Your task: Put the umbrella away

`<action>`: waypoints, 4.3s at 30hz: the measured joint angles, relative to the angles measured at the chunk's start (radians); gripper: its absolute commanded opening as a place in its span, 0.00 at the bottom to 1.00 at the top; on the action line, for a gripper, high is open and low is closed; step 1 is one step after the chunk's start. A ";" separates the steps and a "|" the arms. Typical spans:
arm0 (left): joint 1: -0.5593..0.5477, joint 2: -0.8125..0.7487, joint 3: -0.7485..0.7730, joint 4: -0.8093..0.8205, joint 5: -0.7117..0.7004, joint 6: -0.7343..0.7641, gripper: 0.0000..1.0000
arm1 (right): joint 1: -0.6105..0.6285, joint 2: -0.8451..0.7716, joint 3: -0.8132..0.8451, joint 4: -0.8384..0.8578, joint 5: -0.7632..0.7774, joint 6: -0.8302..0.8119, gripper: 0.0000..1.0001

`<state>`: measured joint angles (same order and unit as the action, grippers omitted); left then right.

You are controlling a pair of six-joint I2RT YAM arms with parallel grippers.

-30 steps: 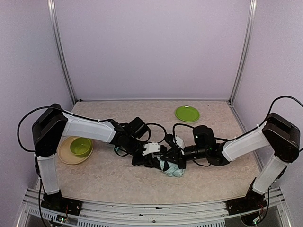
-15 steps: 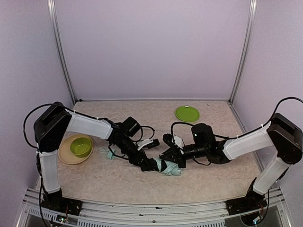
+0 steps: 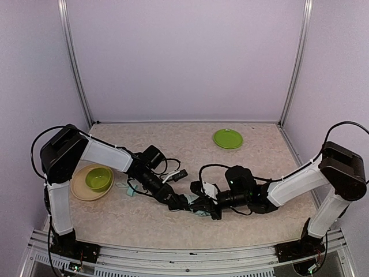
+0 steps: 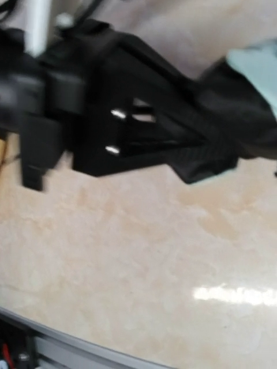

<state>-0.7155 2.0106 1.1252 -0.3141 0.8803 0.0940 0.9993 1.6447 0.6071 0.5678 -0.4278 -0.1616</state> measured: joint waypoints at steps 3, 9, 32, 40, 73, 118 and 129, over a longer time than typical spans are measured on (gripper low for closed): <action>0.001 -0.004 -0.014 0.023 0.006 -0.009 0.00 | 0.013 0.034 -0.050 0.097 0.031 0.037 0.00; -0.035 -0.038 -0.018 0.024 -0.086 0.000 0.00 | 0.033 0.079 -0.110 0.262 0.124 0.109 0.07; -0.241 -0.142 -0.043 0.061 -0.619 0.161 0.00 | 0.066 0.007 -0.229 0.246 0.234 0.148 0.31; -0.269 -0.142 -0.031 0.045 -0.691 0.185 0.00 | 0.066 -0.070 -0.254 0.241 0.222 0.187 0.27; -0.338 -0.124 0.015 -0.003 -0.834 0.218 0.00 | -0.196 -0.216 0.095 -0.419 0.271 0.962 0.42; -0.342 -0.128 0.020 -0.073 -0.837 0.226 0.00 | -0.106 0.096 0.391 -0.728 0.270 0.806 0.49; -0.343 -0.133 0.019 -0.080 -0.835 0.234 0.00 | -0.107 0.029 0.282 -0.566 0.199 0.837 0.46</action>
<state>-1.0584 1.8778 1.1442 -0.3939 0.0452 0.3283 0.8925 1.6741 0.8890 0.0017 -0.2287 0.6754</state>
